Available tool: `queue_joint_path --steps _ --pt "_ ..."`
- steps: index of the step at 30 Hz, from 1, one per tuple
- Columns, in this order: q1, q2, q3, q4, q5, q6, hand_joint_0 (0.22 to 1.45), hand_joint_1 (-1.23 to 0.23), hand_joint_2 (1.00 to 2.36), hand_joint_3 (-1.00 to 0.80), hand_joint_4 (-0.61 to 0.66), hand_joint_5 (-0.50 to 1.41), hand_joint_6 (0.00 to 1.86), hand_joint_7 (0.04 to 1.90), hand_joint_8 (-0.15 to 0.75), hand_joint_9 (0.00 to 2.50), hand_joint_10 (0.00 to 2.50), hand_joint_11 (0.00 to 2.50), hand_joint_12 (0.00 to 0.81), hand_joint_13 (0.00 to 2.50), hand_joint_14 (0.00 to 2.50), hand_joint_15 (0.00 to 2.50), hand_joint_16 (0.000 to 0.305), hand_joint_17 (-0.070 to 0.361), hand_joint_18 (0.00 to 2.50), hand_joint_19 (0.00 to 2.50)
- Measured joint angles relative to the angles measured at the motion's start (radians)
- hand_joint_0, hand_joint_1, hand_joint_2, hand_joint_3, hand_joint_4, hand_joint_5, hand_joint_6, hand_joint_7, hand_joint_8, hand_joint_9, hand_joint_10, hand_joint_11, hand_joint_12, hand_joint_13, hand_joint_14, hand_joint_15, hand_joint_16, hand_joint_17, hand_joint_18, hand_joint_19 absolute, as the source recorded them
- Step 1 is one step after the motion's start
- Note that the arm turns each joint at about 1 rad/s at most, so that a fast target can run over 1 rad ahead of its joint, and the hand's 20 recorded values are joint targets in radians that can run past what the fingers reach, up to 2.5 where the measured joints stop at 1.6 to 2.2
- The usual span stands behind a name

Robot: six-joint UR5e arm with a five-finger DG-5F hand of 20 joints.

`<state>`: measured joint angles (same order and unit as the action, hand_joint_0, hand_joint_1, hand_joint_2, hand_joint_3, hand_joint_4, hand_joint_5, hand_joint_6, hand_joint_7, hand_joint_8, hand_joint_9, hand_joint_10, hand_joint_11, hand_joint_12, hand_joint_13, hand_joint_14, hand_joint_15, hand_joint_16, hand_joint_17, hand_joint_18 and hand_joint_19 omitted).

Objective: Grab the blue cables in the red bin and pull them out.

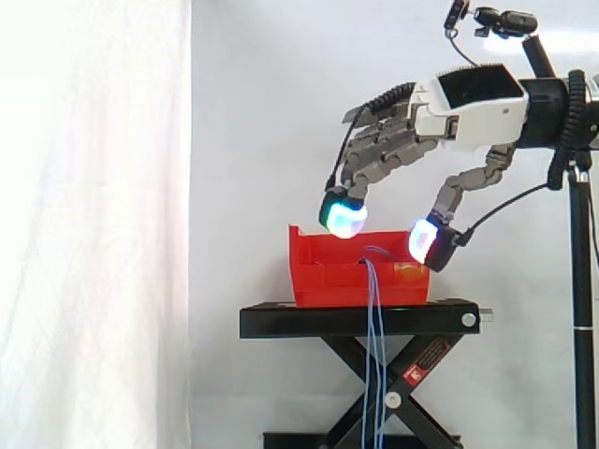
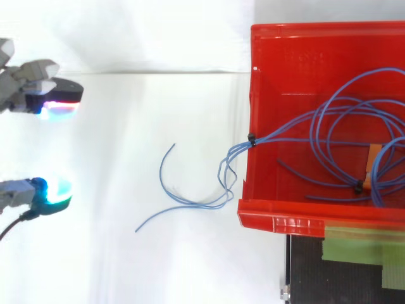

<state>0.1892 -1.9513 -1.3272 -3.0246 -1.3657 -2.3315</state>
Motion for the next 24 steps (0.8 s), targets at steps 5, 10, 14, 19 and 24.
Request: queue_joint_path --steps 5,10,14,19,24 --pt "-0.001 -0.048 -0.001 0.078 -0.005 -0.109 0.74 -1.0 1.0 -1.0 0.1 0.57 0.0 0.72 0.269 0.58 0.02 0.82 0.378 0.54 0.02 0.44 0.047 0.105 0.23 0.29" --pt "-0.005 -0.071 -0.001 0.092 -0.01 -0.13 0.74 -0.99 1.0 -1.0 0.1 0.57 0.02 0.72 0.269 0.59 0.02 0.82 0.375 0.54 0.02 0.45 0.047 0.105 0.24 0.3" --pt "-0.014 -0.085 -0.001 0.078 -0.011 -0.134 0.75 -0.99 1.0 -1.0 0.1 0.58 0.02 0.72 0.267 0.59 0.02 0.82 0.375 0.54 0.02 0.44 0.047 0.105 0.24 0.31" --pt "-0.029 -0.096 -0.002 0.048 -0.017 -0.139 0.75 -0.99 1.0 -1.0 0.1 0.59 0.02 0.73 0.268 0.59 0.02 0.82 0.375 0.54 0.02 0.44 0.047 0.105 0.24 0.31" --pt "-0.05 -0.1 -0.002 0.017 -0.026 -0.174 0.75 -0.99 1.0 -1.0 0.1 0.58 0.05 0.73 0.27 0.58 0.02 0.84 0.376 0.53 0.02 0.45 0.047 0.105 0.25 0.32"
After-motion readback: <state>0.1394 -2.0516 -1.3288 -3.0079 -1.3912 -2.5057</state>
